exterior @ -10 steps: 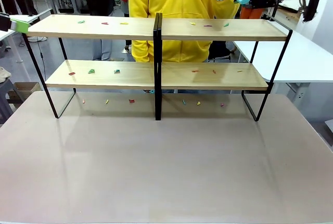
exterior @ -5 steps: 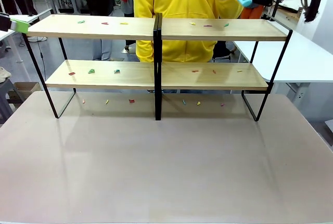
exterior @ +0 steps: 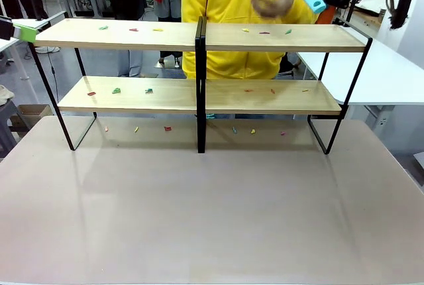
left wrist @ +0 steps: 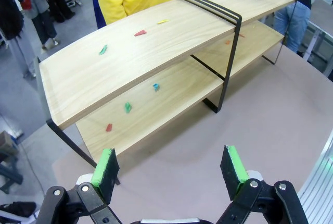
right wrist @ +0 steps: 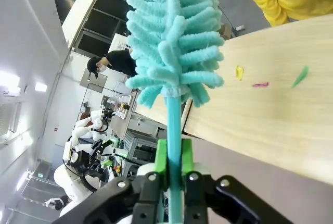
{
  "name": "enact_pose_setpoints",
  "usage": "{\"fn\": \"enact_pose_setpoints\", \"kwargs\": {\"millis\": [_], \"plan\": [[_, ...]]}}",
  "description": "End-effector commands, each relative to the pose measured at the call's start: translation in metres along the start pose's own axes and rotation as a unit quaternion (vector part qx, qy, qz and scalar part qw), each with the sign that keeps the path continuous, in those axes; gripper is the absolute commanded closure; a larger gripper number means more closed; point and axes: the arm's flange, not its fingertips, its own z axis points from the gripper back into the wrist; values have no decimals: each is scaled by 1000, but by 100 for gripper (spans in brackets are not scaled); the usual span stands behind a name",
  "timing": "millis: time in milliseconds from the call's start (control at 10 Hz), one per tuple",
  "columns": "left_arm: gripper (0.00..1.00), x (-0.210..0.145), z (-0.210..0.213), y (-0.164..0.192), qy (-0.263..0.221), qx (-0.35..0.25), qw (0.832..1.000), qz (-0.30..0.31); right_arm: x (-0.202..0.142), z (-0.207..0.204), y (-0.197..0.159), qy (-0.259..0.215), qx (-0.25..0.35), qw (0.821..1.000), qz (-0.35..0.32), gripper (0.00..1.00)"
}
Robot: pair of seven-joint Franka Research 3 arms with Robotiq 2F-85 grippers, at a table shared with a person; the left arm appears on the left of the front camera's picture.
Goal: Clean the shelves.
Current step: Pick up the Duster when the human hands it over.
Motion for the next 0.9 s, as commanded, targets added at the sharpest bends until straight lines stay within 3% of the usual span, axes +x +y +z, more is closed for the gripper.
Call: {"fn": "enact_pose_setpoints", "kwargs": {"millis": [0,100,300,600,700,800], "plan": [[0,0,0,-1,6,1,1000,3,-5,28,4,4,27,999,-17,100],[0,0,0,-1,6,1,1000,3,-16,52,12,30,55,998,-24,100],[0,0,0,-1,6,1,1000,3,-72,135,44,121,117,986,-16,100],[0,0,0,-1,6,1,1000,3,-158,249,52,265,158,951,-7,100],[0,0,0,-1,6,1,1000,3,-168,276,38,279,171,945,-8,100],[0,0,0,-1,6,1,1000,3,-161,295,15,223,142,964,-33,100]]}}
